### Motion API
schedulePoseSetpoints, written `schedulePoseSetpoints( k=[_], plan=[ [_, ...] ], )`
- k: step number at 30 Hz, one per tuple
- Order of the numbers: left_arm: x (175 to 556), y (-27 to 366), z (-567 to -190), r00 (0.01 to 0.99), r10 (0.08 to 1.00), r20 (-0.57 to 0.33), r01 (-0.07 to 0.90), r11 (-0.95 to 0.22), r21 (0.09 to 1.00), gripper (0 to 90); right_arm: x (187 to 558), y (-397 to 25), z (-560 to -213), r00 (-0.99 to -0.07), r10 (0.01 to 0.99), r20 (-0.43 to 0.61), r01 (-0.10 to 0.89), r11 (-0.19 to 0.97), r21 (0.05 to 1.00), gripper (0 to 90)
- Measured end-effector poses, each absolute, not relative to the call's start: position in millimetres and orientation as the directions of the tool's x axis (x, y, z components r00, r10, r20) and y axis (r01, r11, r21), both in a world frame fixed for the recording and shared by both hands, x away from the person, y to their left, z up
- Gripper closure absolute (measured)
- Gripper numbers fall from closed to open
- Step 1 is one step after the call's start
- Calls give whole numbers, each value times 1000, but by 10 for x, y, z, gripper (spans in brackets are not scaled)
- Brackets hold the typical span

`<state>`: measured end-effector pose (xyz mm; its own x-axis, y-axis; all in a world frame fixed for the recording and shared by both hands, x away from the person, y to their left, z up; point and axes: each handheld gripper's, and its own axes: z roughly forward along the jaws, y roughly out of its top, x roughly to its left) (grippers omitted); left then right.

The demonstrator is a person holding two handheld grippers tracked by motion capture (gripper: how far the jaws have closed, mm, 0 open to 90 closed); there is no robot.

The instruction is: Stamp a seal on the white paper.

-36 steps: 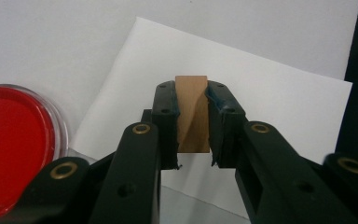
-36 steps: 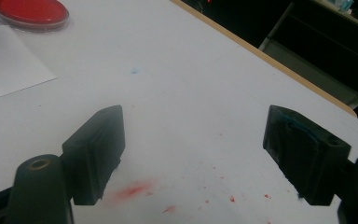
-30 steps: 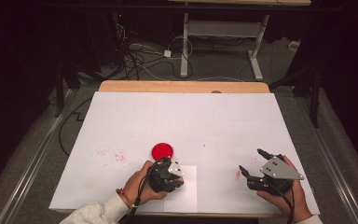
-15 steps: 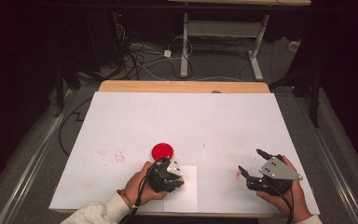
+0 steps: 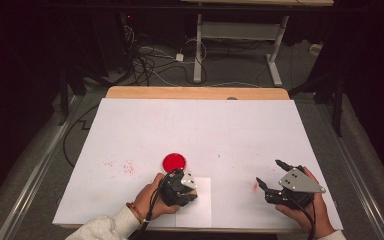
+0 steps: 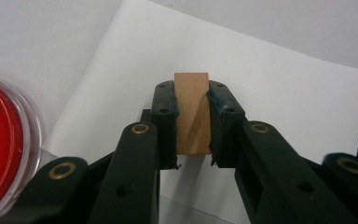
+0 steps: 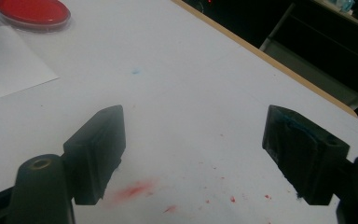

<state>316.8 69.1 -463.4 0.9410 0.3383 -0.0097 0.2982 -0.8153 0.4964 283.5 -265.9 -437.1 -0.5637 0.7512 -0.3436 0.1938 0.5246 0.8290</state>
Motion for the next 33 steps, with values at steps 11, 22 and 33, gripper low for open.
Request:
schedulePoseSetpoints(
  k=[11, 22, 33],
  plan=[
    [3167, 683, -4626, 942, 336, -5, 295, -820, 491, 737, 2831, -2655, -4371, -566, 748, -347, 191, 528, 827, 215],
    [3160, 756, -4449, 936, 353, 9, 292, -789, 541, 736, 2832, -2668, -4366, -565, 748, -349, 188, 528, 828, 215],
    [3157, 907, -4267, 927, 375, 21, 290, -751, 593, 736, 2841, -2663, -4357, -562, 750, -348, 186, 525, 831, 215]
  ],
)
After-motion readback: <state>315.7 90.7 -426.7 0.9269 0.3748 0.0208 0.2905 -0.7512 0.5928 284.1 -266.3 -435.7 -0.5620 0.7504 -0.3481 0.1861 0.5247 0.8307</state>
